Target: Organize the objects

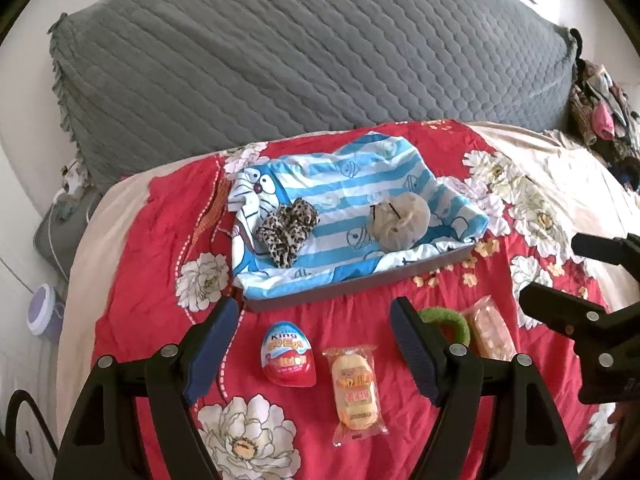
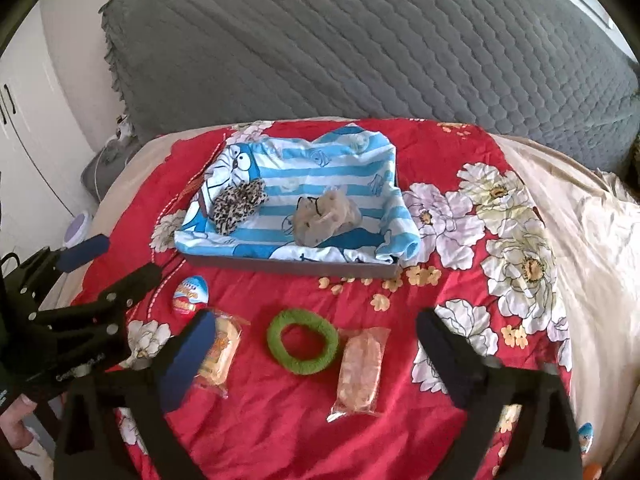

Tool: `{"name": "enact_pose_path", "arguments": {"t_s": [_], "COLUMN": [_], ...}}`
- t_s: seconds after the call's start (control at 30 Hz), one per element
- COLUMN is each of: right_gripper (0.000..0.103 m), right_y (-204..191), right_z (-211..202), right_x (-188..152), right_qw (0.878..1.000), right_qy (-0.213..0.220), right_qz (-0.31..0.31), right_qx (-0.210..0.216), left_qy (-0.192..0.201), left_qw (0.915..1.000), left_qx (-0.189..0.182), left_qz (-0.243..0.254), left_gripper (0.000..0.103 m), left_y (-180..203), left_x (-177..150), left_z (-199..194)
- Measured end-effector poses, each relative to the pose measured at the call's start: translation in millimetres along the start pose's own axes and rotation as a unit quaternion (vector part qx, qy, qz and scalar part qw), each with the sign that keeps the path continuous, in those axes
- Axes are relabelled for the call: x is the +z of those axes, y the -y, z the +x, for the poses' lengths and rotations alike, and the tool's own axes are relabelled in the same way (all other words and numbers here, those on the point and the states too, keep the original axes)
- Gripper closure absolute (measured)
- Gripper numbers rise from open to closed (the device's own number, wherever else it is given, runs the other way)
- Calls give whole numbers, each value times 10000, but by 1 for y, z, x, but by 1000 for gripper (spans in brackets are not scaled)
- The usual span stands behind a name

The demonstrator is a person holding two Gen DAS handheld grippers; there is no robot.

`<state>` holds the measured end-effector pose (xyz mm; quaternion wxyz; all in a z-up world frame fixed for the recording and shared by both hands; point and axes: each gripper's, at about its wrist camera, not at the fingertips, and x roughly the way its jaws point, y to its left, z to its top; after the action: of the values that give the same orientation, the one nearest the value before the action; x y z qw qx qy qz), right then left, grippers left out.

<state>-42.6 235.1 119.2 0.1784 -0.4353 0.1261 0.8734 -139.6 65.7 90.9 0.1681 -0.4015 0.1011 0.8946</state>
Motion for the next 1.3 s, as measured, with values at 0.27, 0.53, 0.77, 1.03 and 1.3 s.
{"name": "enact_pose_path", "arguments": {"t_s": [0.27,0.53,0.77,1.03,1.3], "right_gripper": [1,1,1,1,1], "right_y": [-1,6,21,23,30], "right_z": [6,8,12,7,31], "right_x": [-9,-20,-25,-24,-37], "right_qw": [9997,9997,9988,9976,9963], "right_qy": [90,79,-103,162,-270], "right_qz": [-80,36,175,-35,2], "right_qx": [-195,-209,-455,-667,-818], "left_qy": [-61,-139,-236,-293,-430], "left_qw": [10000,9998,9996,9994,9988], "left_qx": [-32,-88,-122,-164,-212], "left_qz": [3,-59,-12,52,76], "left_gripper": [24,24,24,24,24], "left_y": [3,5,10,20,26], "left_x": [-9,-22,-31,-36,-45], "left_z": [6,16,24,29,38]}}
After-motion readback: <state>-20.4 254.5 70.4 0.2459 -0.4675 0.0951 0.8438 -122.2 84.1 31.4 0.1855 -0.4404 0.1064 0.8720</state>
